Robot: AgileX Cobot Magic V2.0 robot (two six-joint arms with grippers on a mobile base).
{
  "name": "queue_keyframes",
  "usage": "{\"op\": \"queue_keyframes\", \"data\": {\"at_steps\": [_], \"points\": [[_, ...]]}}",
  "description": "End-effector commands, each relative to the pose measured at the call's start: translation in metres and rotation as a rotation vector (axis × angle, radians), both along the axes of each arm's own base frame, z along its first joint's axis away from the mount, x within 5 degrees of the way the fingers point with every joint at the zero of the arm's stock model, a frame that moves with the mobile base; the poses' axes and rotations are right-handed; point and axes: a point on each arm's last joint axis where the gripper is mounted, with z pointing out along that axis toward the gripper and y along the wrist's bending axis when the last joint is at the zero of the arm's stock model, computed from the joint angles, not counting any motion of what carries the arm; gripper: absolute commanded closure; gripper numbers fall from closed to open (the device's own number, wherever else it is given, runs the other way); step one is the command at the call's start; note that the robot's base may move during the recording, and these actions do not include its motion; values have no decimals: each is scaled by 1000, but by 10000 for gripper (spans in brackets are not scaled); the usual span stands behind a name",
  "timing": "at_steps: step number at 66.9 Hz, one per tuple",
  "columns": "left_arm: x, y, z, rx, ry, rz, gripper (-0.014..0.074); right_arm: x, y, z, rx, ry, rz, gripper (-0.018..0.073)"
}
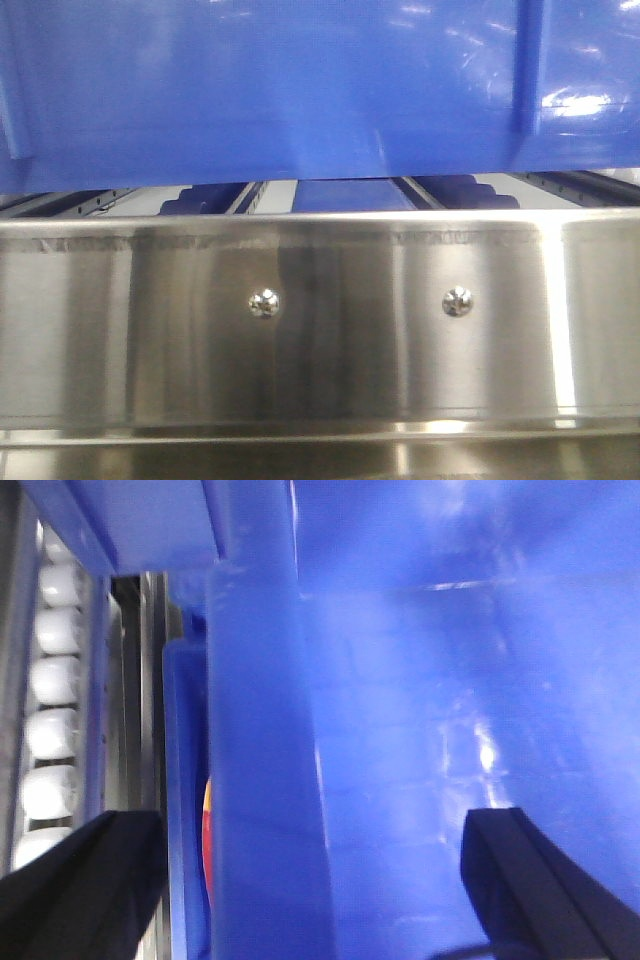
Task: Move blue bin to conveyor side
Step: 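Hold the bin with both grippers and pull it off the rollers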
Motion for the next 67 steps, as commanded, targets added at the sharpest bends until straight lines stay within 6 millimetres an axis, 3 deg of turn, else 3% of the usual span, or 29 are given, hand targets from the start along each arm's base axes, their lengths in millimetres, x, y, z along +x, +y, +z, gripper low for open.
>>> {"op": "queue_keyframes", "data": {"at_steps": [1,21,27,35,45,47,51,67], "points": [[0,1,2,0,-14,3,99,3,-2,-2,-11,-8,-13,1],[4,1,-1,1,-2,3,100,11,0,-10,-20,19,-12,3],[4,1,-1,1,-2,3,139,11,0,-10,-20,19,-12,62],[4,2,-1,8,-3,5,294,11,0,-10,-20,19,-12,265],[4,1,-1,8,-3,4,631,10,0,-9,-21,15,-13,622],[4,1,-1,8,-3,4,631,10,-1,-9,-20,14,-13,671],[4,1,-1,8,-3,4,591,8,-1,-7,-18,8,-13,642],[-9,3,12,9,-47,6,607,-10,-7,13,1,-54,-14,641]]}}
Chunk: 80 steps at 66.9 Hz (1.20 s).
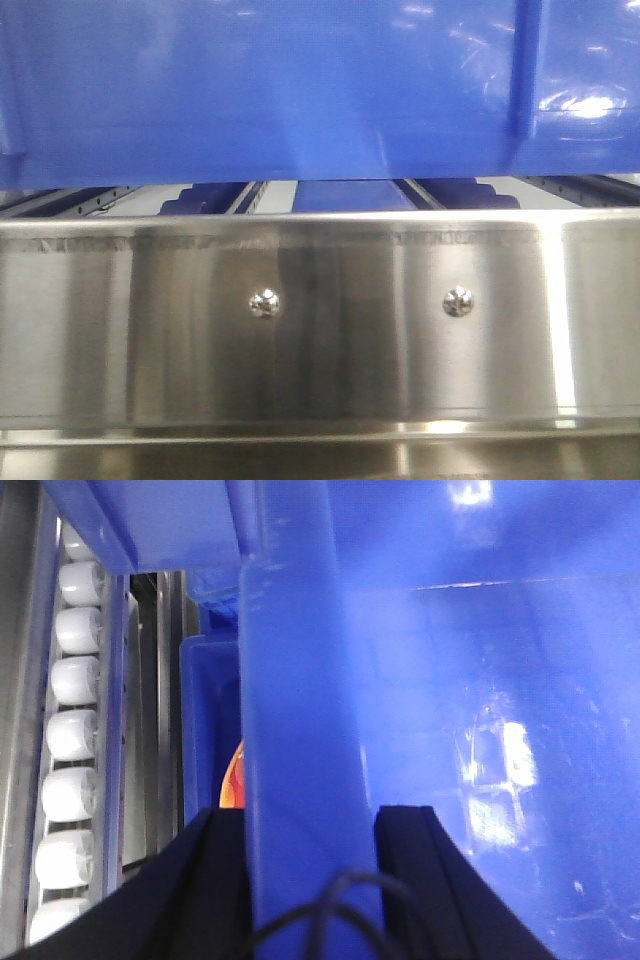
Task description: Move blue bin to conveyor side
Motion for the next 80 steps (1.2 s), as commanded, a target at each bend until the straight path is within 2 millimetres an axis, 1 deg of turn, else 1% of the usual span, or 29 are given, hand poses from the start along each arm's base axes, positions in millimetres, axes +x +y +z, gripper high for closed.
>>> {"op": "queue_keyframes", "data": {"at_steps": [1,7,11,18,21,31,41,51,55,61,66,71,76,80], "points": [[-12,0,14,-12,-50,-4,607,-16,-3,16,23,-52,14,641],[-23,1,24,-14,-86,-4,607,-28,-7,28,35,-92,14,641],[-33,2,35,-18,-137,-4,607,-37,-9,35,43,-118,14,641],[-55,4,54,-25,-222,-5,607,-54,-15,49,58,-169,14,641],[-68,5,63,-28,-265,-5,607,-61,-17,54,65,-192,14,641],[-102,7,84,-36,-357,-6,607,-85,-24,70,84,-257,14,641],[-133,10,97,-41,-416,-6,607,-112,-32,85,105,-326,14,641],[-153,12,101,-43,-441,-5,607,-138,-40,97,125,-393,15,641],[-158,12,99,-42,-440,-5,607,-147,-43,100,130,-414,16,641],[-163,12,89,-41,-416,-5,607,-160,-47,95,131,-416,16,641],[-163,13,80,-38,-389,-5,607,-164,-48,86,125,-397,16,641],[-164,13,73,-37,-367,-5,607,-164,-48,77,117,-370,16,641],[-163,12,71,-36,-360,-5,607,-162,-48,72,111,-352,16,641],[-163,12,71,-36,-360,-5,607,-162,-48,72,112,-353,16,641]]}}
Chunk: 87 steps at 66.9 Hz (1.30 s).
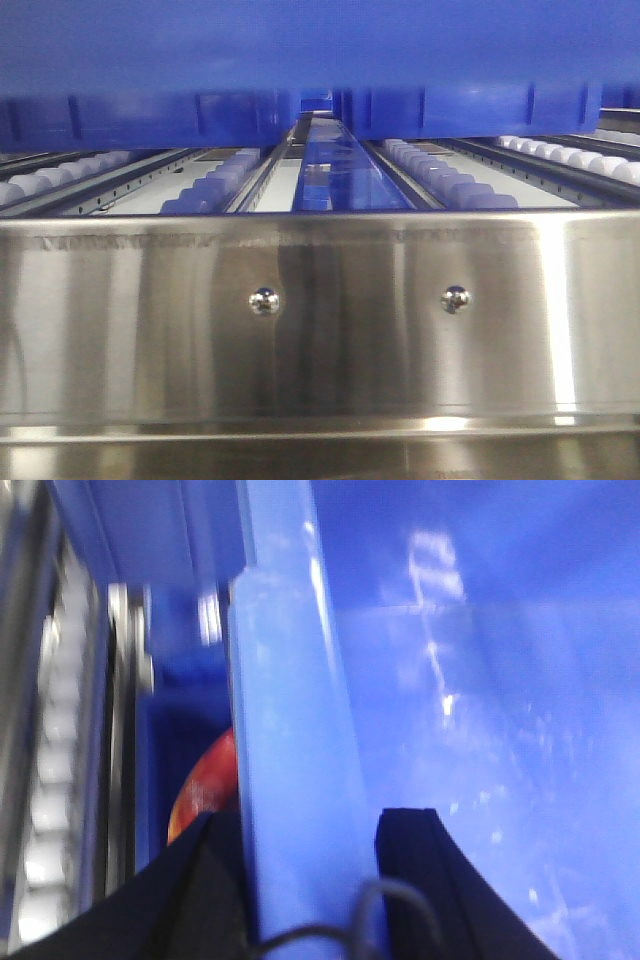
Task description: Move blue bin to conveyor side
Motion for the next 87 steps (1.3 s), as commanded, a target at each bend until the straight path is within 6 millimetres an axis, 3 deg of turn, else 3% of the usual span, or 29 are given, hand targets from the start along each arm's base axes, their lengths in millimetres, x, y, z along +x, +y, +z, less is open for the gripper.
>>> {"op": "queue_keyframes", "data": {"at_steps": [1,87], "points": [[-3,6,12,55,-122,30,607,-2,-9,13,-50,-151,-36,641],[-3,6,12,54,-122,29,607,0,-8,15,-44,-175,-36,641]]}}
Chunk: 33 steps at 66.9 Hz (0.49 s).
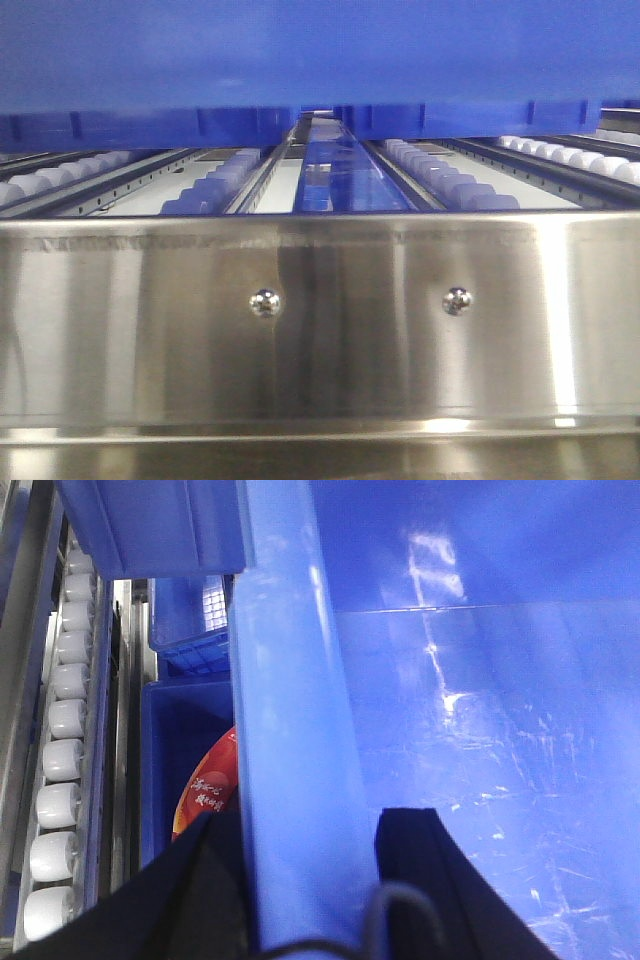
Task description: Move blue bin to conveyor side
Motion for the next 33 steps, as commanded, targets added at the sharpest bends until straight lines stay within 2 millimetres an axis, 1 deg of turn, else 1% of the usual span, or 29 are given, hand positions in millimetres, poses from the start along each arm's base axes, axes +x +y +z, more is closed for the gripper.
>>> {"op": "queue_keyframes", "data": {"at_steps": [1,33], "points": [[-4,6,13,50,-116,25,607,-2,-9,14,-51,-152,-37,641],[-4,6,13,50,-116,25,607,-2,-9,14,-51,-152,-37,641]]}}
